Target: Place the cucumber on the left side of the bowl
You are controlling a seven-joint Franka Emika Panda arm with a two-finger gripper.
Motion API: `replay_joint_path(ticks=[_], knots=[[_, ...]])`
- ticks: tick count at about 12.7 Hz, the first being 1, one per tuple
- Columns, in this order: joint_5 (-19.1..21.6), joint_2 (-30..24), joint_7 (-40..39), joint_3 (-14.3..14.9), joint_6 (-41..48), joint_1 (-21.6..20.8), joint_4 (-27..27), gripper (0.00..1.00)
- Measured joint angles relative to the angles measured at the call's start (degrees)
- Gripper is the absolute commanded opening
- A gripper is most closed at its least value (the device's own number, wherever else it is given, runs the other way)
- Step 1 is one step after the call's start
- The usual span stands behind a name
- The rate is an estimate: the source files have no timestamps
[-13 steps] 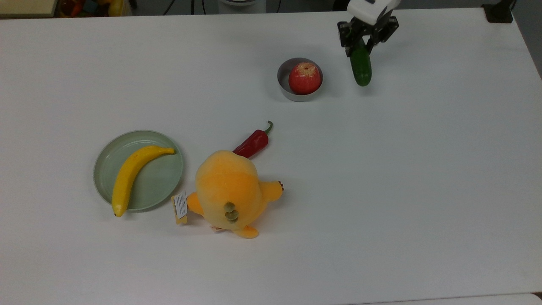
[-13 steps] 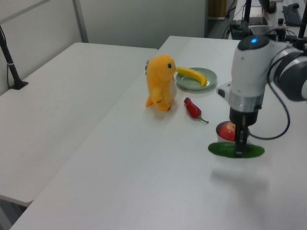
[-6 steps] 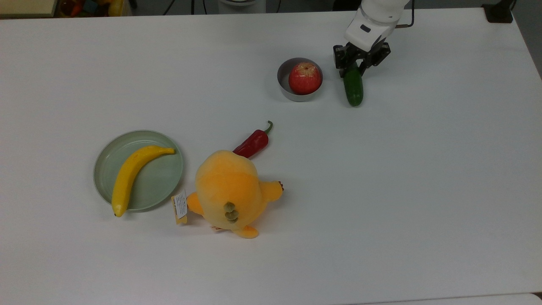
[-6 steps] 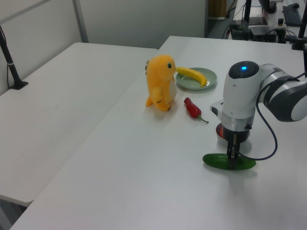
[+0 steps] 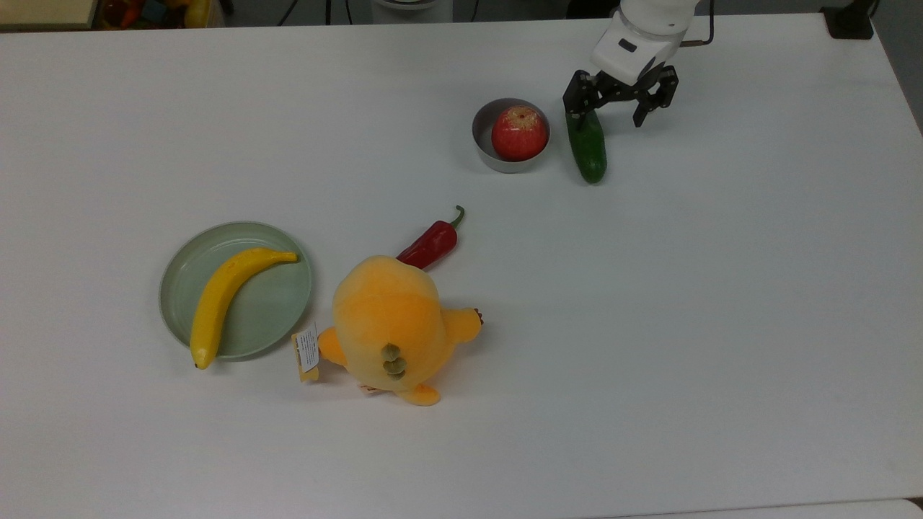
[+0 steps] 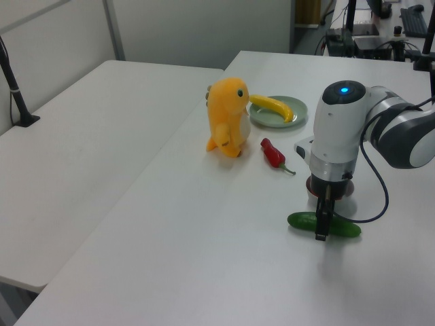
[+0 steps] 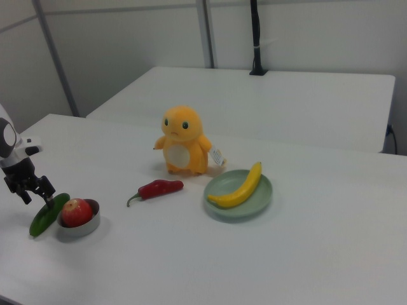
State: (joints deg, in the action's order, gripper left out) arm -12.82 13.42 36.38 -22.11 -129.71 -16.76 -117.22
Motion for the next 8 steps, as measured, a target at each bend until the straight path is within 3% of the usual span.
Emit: replay_joint_path(ticks=[4,8], knots=[[0.0,-1.61,0.21,0.17,7.33,0.15,6.08,1.0],[0.43,-4.79,-3.82,1.88,16.37,3.23,13.21,1.0]])
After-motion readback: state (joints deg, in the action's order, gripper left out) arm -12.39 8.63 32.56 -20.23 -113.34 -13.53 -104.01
